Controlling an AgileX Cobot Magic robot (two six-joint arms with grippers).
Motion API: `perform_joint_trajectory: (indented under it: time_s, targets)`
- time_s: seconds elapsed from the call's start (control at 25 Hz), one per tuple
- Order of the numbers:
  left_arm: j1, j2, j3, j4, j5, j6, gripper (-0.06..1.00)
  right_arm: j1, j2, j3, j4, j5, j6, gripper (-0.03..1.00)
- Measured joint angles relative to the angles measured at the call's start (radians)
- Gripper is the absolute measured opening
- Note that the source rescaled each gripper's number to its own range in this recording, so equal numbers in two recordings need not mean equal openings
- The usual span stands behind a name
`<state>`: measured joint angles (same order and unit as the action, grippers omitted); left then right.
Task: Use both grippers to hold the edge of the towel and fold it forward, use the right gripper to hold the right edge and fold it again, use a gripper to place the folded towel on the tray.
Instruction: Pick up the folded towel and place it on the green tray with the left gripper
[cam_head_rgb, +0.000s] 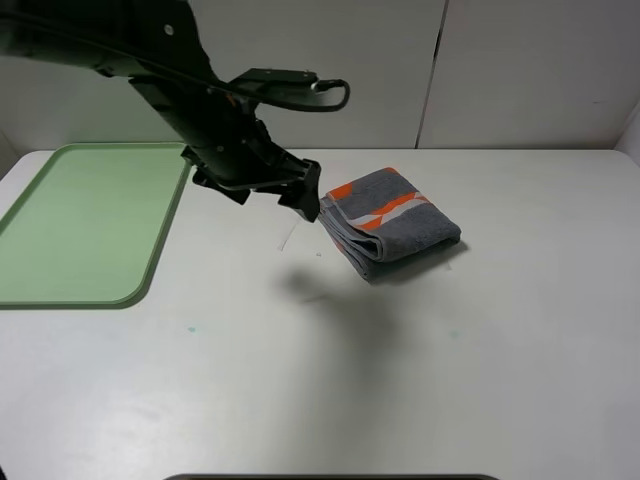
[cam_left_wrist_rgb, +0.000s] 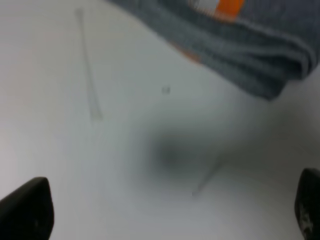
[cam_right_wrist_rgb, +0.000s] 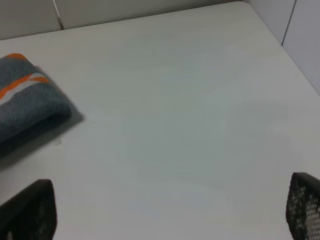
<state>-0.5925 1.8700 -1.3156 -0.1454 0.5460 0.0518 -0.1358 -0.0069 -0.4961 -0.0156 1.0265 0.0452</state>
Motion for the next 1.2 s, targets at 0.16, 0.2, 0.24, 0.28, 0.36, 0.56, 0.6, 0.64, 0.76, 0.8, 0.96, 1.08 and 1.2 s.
perform_joint_trajectory:
  time_s: [0.16,0.2,0.24,0.28,0.36,0.56,0.6,0.64,0.76,0.8,0.96,1.08,1.2]
  targets:
    - [-0.044,0.104,-0.122,0.059,0.006,-0.009,0.97,0.0,0.0,0.0,0.0,0.0,0.0,1.0]
    - [-0.053,0.125,-0.146,0.069,0.007,-0.009,0.97,0.0,0.0,0.0,0.0,0.0,0.0,1.0]
    - [-0.061,0.15,-0.174,0.082,0.007,-0.009,0.97,0.0,0.0,0.0,0.0,0.0,0.0,1.0]
    - [-0.07,0.178,-0.205,0.098,0.007,-0.008,0.97,0.0,0.0,0.0,0.0,0.0,0.0,1.0]
    - [-0.085,0.216,-0.246,0.117,0.007,0.002,0.97,0.0,0.0,0.0,0.0,0.0,0.0,1.0]
    - [-0.105,0.292,-0.319,0.131,0.01,0.033,0.97,0.0,0.0,0.0,0.0,0.0,0.0,1.0]
    - [-0.105,0.3,-0.322,0.131,0.011,0.029,0.97,0.0,0.0,0.0,0.0,0.0,0.0,1.0]
    - [-0.105,0.305,-0.323,0.131,0.013,0.016,0.97,0.0,0.0,0.0,0.0,0.0,0.0,1.0]
    - [-0.105,0.323,-0.327,0.135,0.011,-0.065,0.97,0.0,0.0,0.0,0.002,0.0,0.0,1.0]
    - [-0.105,0.333,-0.327,0.138,0.007,-0.094,0.97,0.0,0.0,0.0,0.003,0.0,0.0,1.0]
    - [-0.107,0.373,-0.329,0.145,-0.032,-0.148,0.97,0.0,0.0,0.0,0.003,0.0,0.0,1.0]
    - [-0.107,0.401,-0.33,0.145,-0.07,-0.167,0.97,0.0,0.0,0.0,0.003,0.0,0.0,1.0]
    - [-0.107,0.415,-0.33,0.145,-0.109,-0.187,0.97,0.0,0.0,0.0,0.004,0.0,0.0,1.0]
